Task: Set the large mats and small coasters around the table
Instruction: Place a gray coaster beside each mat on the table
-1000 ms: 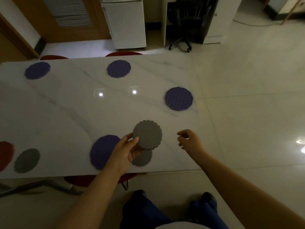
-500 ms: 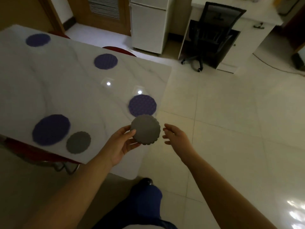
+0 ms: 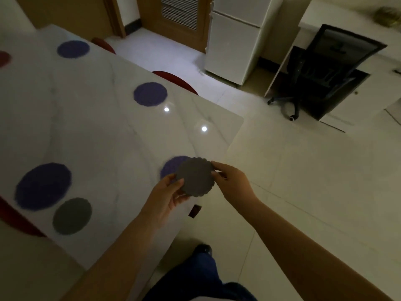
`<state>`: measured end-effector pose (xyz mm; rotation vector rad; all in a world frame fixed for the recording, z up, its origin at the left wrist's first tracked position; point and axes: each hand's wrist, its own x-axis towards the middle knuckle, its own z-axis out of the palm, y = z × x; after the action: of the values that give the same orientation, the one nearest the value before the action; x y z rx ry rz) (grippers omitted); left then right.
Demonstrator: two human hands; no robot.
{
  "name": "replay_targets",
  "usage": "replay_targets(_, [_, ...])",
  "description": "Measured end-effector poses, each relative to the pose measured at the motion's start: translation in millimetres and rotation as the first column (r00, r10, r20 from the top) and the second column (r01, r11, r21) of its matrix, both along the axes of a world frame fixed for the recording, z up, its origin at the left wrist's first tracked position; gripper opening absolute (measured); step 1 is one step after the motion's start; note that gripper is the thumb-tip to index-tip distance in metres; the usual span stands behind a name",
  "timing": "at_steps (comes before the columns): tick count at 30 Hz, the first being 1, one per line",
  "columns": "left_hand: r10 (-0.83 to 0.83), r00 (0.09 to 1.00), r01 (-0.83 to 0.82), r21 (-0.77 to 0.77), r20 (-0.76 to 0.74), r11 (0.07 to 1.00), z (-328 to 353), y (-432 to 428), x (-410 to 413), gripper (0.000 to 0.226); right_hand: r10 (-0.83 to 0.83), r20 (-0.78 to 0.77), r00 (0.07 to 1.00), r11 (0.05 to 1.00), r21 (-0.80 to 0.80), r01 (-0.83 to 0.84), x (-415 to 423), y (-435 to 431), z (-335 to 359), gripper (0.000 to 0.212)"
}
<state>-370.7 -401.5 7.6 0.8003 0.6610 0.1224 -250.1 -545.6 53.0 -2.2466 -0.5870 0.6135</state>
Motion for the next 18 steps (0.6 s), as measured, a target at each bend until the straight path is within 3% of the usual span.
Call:
replay_targets(4, [0.035, 0.999, -0.035, -0.010, 0.031, 0.999, 16, 11, 23, 0.050, -0.007, -0.117, 0.993, 0.990, 0.142, 0.023, 38, 23, 7, 0.016])
replay_targets(13, [0.279, 0.960, -0.279, 0.051, 0.006, 0.959, 11, 8, 55, 0.044, 0.160, -0.187, 0.969, 0.972, 0.203, -0.121, 117, 63, 0, 0.007])
replay_targets(18, [0.551, 0.835, -0.550, 0.079, 0.011, 0.831, 4, -13, 81, 0.037, 0.257, -0.323, 0.911, 0.949, 0.264, -0.174, 177, 79, -3, 0.009])
